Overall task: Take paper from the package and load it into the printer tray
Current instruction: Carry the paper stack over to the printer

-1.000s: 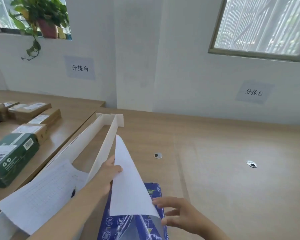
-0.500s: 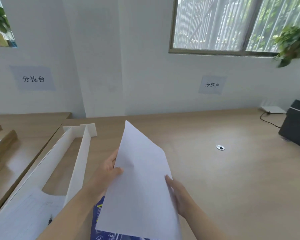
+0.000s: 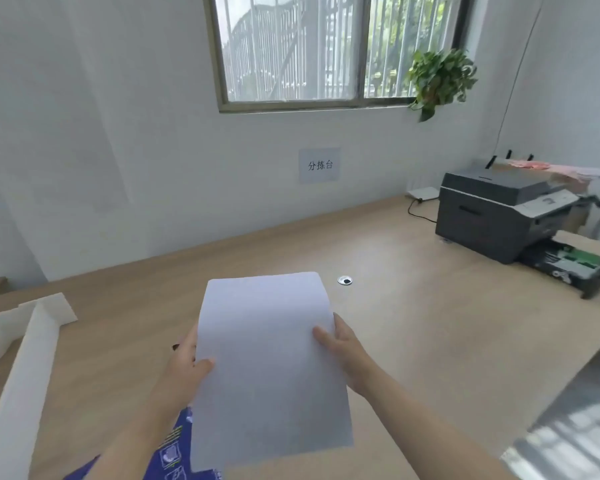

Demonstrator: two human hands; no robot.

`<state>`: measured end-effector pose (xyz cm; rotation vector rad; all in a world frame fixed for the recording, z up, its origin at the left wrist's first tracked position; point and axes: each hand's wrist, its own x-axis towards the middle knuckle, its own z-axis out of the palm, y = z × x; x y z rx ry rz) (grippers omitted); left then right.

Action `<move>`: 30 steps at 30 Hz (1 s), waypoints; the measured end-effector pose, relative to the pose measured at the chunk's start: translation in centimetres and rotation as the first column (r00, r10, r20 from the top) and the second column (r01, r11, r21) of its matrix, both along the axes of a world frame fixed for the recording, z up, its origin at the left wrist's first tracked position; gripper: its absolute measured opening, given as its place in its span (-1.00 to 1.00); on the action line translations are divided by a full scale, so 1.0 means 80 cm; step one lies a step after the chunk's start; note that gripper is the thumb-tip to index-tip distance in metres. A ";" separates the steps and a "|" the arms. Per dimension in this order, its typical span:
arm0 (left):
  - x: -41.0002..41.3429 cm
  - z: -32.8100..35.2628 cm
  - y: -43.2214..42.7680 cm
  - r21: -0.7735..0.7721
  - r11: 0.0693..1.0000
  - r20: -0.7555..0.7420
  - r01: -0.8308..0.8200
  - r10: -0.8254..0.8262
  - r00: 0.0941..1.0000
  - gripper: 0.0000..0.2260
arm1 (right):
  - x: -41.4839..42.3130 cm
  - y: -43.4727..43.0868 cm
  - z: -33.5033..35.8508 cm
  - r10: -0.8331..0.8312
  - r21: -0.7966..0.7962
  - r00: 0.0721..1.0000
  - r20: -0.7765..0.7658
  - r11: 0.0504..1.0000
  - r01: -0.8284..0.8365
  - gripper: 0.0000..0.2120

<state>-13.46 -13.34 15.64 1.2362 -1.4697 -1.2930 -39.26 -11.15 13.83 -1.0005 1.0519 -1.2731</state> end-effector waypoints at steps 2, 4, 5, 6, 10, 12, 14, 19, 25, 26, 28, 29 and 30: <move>-0.057 0.002 -0.004 -0.016 1.000 0.007 0.019 -0.019 1.000 -0.46 | -0.054 0.006 0.001 -0.024 -0.017 0.999 -0.022 1.000 0.024 -0.82; -0.120 0.002 -0.008 -0.014 0.999 0.023 0.051 -0.051 0.998 -0.44 | -0.115 0.013 0.001 -0.077 -0.003 0.996 -0.051 0.997 0.077 -0.79; -0.156 0.002 -0.009 -0.009 0.997 0.034 0.076 -0.075 0.997 -0.45 | -0.150 0.017 -0.001 -0.112 0.010 0.991 -0.078 0.993 0.114 -0.76; -0.193 0.003 -0.008 -0.010 0.995 0.040 0.098 -0.098 0.994 -0.47 | -0.185 0.021 -0.003 -0.143 0.023 0.984 -0.106 0.989 0.147 -0.72; -0.334 -0.003 -0.009 -0.018 0.986 0.039 0.165 -0.164 0.986 -0.49 | -0.320 0.040 -0.009 -0.243 0.035 0.956 -0.166 0.967 0.252 -0.72; -0.396 -0.010 -0.007 0.006 0.984 0.023 0.178 -0.178 0.984 -0.47 | -0.379 0.052 -0.009 -0.283 0.022 0.940 -0.188 0.956 0.293 -0.79; -0.453 -0.018 -0.004 0.029 0.981 0.014 0.193 -0.194 0.981 -0.46 | -0.433 0.065 -0.008 -0.328 0.020 0.922 -0.204 0.941 0.339 -0.81; -0.581 -0.038 -0.008 0.056 0.956 0.015 0.289 -0.290 0.957 -0.42 | -0.550 0.095 -0.012 -0.439 0.028 0.873 -0.212 0.890 0.454 -0.80; -0.726 -0.058 -0.033 0.087 0.915 -0.030 0.395 -0.394 0.919 -0.42 | -0.681 0.110 -0.021 -0.575 0.067 0.783 -0.235 0.794 0.604 -0.71; -0.751 -0.061 -0.039 0.093 0.909 -0.033 0.406 -0.405 0.914 -0.42 | -0.703 0.108 -0.024 -0.586 0.075 0.775 -0.238 0.784 0.616 -0.70; -0.805 -0.065 -0.052 0.097 0.897 -0.027 0.431 -0.431 0.902 -0.37 | -0.751 0.098 -0.025 -0.599 0.089 0.760 -0.251 0.768 0.634 -0.67; -0.833 -0.066 -0.061 0.102 0.890 -0.029 0.445 -0.444 0.896 -0.30 | -0.775 0.091 -0.022 -0.602 0.092 0.753 -0.266 0.762 0.641 -0.66; -0.861 -0.068 -0.072 0.106 0.885 -0.035 0.454 -0.453 0.891 -0.23 | -0.799 0.081 -0.019 -0.604 0.092 0.747 -0.279 0.757 0.647 -0.67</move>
